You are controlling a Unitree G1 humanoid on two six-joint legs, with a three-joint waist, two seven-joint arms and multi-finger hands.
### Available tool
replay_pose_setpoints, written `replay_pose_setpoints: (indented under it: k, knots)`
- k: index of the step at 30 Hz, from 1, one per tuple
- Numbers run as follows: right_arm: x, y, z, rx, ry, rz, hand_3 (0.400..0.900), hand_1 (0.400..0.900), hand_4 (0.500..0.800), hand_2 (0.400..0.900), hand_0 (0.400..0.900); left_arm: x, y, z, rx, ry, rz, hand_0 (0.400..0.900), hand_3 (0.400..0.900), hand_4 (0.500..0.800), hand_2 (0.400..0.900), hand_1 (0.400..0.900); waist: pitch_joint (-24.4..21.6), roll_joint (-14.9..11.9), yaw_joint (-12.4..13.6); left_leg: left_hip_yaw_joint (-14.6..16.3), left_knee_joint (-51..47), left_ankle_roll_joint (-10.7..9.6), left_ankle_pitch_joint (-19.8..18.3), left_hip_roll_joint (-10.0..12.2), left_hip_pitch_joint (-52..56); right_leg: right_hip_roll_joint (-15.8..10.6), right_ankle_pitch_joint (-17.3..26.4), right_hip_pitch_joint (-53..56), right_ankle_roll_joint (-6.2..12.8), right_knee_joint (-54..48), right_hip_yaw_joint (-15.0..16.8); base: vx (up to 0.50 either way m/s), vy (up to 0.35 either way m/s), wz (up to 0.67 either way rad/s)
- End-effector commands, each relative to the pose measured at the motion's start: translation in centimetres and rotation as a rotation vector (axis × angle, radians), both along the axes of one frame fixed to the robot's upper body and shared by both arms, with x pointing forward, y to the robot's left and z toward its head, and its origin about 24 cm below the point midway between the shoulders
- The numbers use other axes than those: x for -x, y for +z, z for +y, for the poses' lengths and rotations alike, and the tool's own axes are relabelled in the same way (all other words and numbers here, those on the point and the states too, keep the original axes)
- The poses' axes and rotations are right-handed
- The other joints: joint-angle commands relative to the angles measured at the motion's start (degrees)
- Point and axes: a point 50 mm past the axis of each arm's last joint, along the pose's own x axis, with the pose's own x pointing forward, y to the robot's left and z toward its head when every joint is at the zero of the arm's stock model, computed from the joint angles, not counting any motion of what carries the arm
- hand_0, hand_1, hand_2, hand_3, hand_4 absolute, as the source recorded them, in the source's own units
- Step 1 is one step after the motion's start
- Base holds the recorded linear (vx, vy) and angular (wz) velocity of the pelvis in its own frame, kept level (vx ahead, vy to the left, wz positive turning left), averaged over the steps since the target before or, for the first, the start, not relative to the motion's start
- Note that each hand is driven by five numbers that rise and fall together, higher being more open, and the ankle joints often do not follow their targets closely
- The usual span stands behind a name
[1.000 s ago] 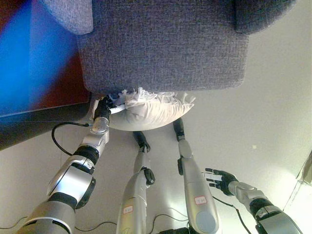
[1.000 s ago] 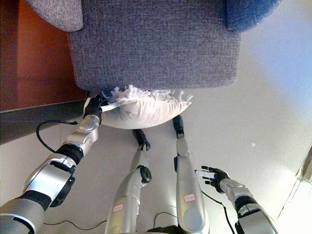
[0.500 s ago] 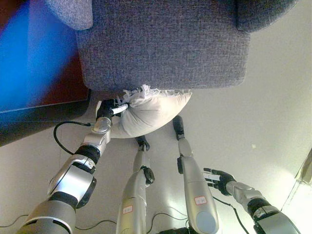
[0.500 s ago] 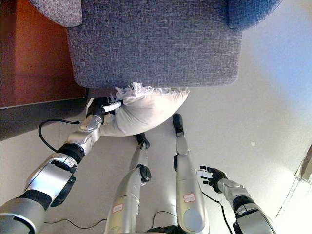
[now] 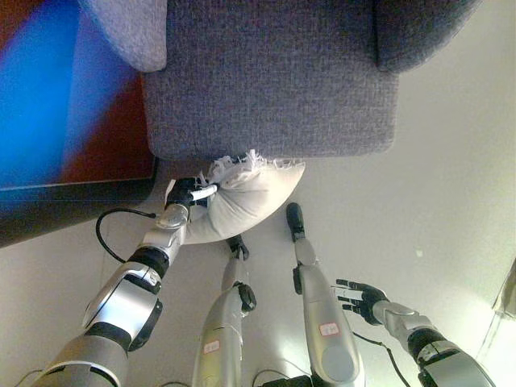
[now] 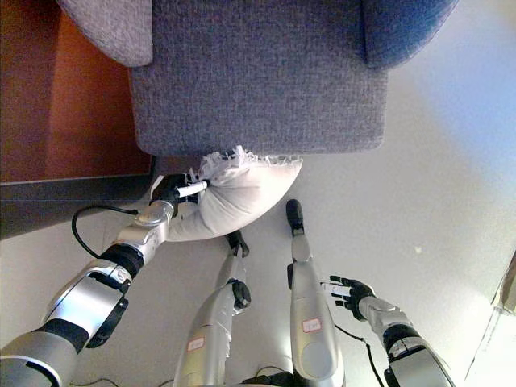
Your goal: Pick up the pillow and put it on the sofa.
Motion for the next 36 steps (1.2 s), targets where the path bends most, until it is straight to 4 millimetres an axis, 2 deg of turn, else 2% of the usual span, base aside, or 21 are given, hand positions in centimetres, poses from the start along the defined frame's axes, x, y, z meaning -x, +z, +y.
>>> replay_pose_setpoints:
  k: [1, 4, 10, 12, 19, 30, 36]
  knots:
    - [2.3, -1.2, -1.0, -0.001, -0.06, 0.085, 0.9, 0.9, 0.8, 0.9, 0.9, -1.1, 3.2, 1.8, -0.06, 0.009, -0.122, 0.4, 0.4, 0.5, 0.4, 0.4, 0.53, -1.53, 2.18, 3.14, 0.19, -8.42, -1.63, 0.97, 5.83, 0.7, -0.17, 2.49, 4.48, 0.2, 0.52, 0.04, -0.025, 0.01]
    - [2.9, -1.5, -1.2, 0.003, -0.077, 0.102, 0.9, 0.9, 0.8, 0.9, 0.9, -0.2, 1.6, 1.9, -0.077, -0.031, -0.092, 0.4, 0.4, 0.5, 0.4, 0.4, 0.18, -1.38, 2.44, 2.64, 0.2, -8.18, -2.65, 0.59, 9.72, 0.57, -0.82, 6.13, 4.38, 0.2, 0.4, 0.06, -0.007, 0.01]
    - [5.5, -2.5, -2.4, 0.021, -0.125, 0.165, 0.9, 0.9, 0.8, 0.9, 0.9, 2.3, -1.9, 1.8, -0.104, -0.108, -0.048, 0.4, 0.4, 0.5, 0.4, 0.4, -5.13, 0.07, 3.68, 2.02, -0.01, -7.58, -4.64, -0.51, 16.11, -0.1, -2.76, 12.73, 4.14, -0.22, 0.01, 0.09, 0.003, 0.05]
    - [5.9, -2.6, -2.6, 0.022, -0.132, 0.174, 0.9, 0.9, 0.8, 0.9, 0.9, 2.6, -2.2, 1.9, -0.116, -0.123, -0.044, 0.4, 0.4, 0.5, 0.4, 0.4, -5.88, 0.3, 3.83, 1.95, -0.05, -7.47, -4.97, -0.62, 17.1, -0.3, -3.12, 13.85, 4.13, -0.27, -0.22, 0.08, 0.005, 0.08]
    - [9.7, -3.8, -3.6, 0.052, -0.199, 0.285, 0.9, 0.9, 0.8, 0.9, 0.9, 4.7, -4.3, 1.3, -0.186, -0.247, 0.021, 0.4, 0.4, 0.5, 0.4, 0.4, -12.65, 3.06, 4.55, 1.4, -0.26, -6.75, -6.56, -1.54, 23.99, -0.99, -4.92, 21.72, 3.69, -0.9, -2.32, 0.13, 0.032, 0.03]
    - [16.2, -5.0, -4.8, 0.07, -0.291, 0.464, 0.9, 0.9, 0.8, 0.9, 0.9, 5.6, -3.3, 2.4, -0.31, -0.422, 0.072, 0.4, 0.4, 0.5, 0.4, 0.4, -21.37, 4.41, 4.83, 1.45, -0.22, -5.66, -9.22, -2.18, 32.03, -0.63, -6.49, 30.34, 3.31, -1.71, -4.37, 0.15, -0.013, 0.02]
    - [18.0, -5.4, -4.5, 0.049, -0.341, 0.509, 0.9, 0.9, 0.8, 0.9, 0.9, 4.8, -0.3, 3.4, -0.412, -0.518, 0.05, 0.4, 0.4, 0.5, 0.4, 0.4, -23.92, 3.66, 5.03, 0.98, -0.26, -5.17, -10.39, -1.99, 35.49, 0.06, -7.06, 34.15, 3.19, -2.04, -4.55, 0.08, -0.046, 0.08]
